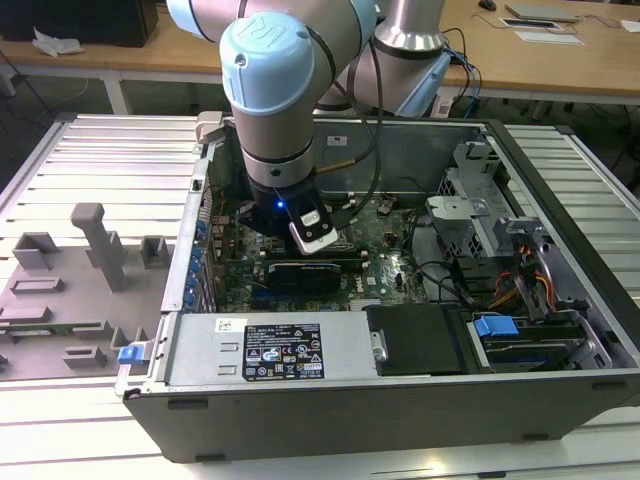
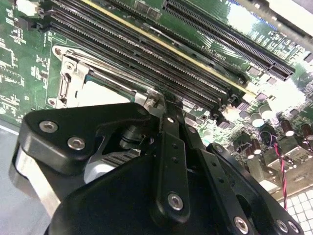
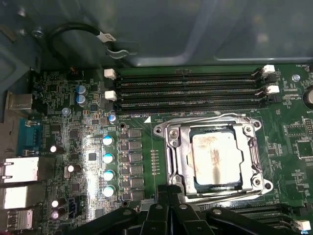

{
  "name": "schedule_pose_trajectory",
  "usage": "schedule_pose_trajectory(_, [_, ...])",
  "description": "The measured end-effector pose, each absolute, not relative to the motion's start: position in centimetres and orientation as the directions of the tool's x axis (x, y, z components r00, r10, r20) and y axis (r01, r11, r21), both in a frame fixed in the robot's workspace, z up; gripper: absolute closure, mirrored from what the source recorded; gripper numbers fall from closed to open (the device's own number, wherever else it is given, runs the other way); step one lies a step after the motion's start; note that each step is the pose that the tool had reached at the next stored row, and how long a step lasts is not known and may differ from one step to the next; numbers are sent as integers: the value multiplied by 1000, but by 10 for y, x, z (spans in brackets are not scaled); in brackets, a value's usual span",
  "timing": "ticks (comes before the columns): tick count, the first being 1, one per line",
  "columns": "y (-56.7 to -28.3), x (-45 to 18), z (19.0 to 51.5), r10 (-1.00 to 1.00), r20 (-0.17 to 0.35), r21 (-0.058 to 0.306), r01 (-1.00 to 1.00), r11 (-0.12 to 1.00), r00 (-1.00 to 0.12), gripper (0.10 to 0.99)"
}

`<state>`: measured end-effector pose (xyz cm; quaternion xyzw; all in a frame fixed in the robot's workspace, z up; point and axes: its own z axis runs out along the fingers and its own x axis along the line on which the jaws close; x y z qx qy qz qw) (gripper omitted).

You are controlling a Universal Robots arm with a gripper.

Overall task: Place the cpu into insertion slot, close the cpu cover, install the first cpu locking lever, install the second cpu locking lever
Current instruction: 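Install the second cpu locking lever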

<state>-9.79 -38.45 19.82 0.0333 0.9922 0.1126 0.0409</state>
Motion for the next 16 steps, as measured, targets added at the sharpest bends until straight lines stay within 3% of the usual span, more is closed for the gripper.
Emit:
schedule_pose_trajectory(4, [-384, -98, 201, 75, -74, 227, 57, 972, -994, 980])
schedule_pose_trajectory(16, [-384, -97, 255, 79, -77, 213, 61, 975, -994, 980])
